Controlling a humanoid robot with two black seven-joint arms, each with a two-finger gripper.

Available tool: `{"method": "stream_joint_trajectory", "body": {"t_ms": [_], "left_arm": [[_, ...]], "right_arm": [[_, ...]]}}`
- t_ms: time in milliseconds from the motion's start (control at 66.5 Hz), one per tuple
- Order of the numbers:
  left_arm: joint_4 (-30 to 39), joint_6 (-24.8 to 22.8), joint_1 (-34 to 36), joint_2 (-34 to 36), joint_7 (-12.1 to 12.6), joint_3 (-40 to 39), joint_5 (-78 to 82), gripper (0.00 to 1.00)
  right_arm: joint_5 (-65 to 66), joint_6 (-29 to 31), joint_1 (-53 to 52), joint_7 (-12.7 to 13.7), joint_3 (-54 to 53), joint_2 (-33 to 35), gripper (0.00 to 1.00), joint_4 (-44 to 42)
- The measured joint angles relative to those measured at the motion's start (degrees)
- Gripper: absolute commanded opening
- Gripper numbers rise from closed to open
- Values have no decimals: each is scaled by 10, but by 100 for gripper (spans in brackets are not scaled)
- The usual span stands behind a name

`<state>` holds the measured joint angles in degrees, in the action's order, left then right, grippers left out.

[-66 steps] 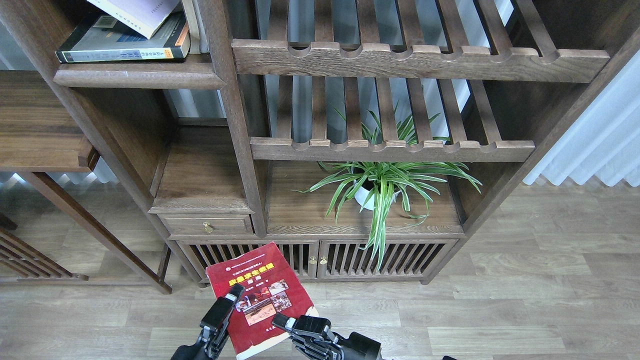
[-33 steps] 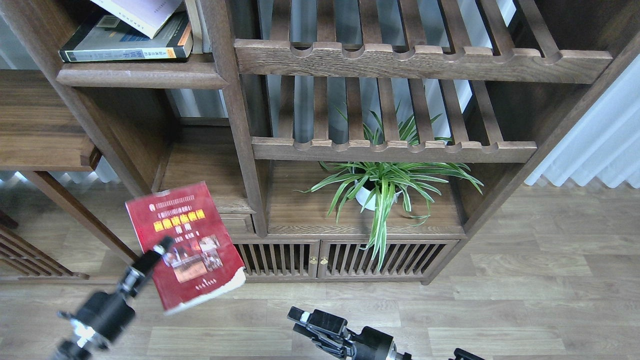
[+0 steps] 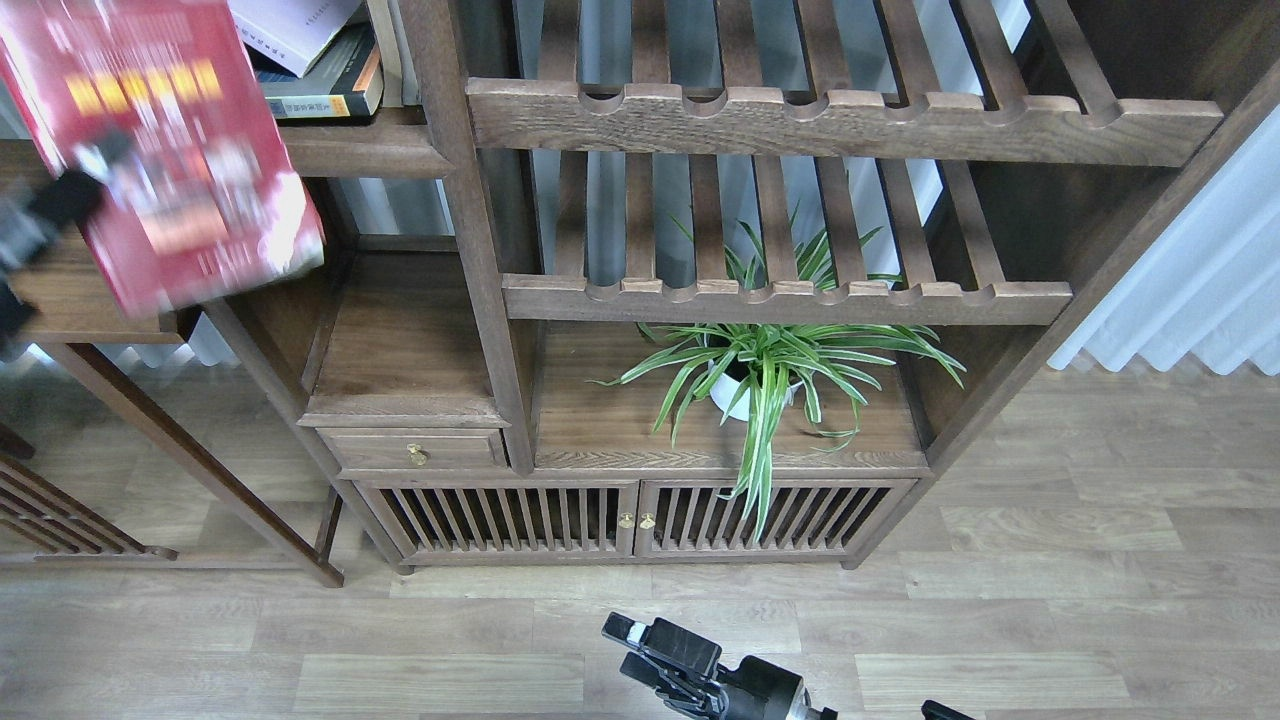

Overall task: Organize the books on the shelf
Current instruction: 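Lift the red book with the left gripper onto the upper-left shelf, then push the red book into the upper-left shelf with the left gripper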

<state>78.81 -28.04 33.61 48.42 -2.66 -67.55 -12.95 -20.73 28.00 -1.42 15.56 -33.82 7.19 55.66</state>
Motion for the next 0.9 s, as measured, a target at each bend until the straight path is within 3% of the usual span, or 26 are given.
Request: {"method": "stream_joint_trajectory", "body": {"t_ms": [120,466,902], "left_arm": [[-20,0,87,12,8,37,3,0],[-108,1,207,3,44,83,179,0],[-231,0,372,-7,48,184,277,1]], "right_arm": [[0,0,-1,0,0,-2,98,-1],[-1,0,-2,0,0,-3,98,0],[-2,0,1,-1,0,-2,98,2]]}}
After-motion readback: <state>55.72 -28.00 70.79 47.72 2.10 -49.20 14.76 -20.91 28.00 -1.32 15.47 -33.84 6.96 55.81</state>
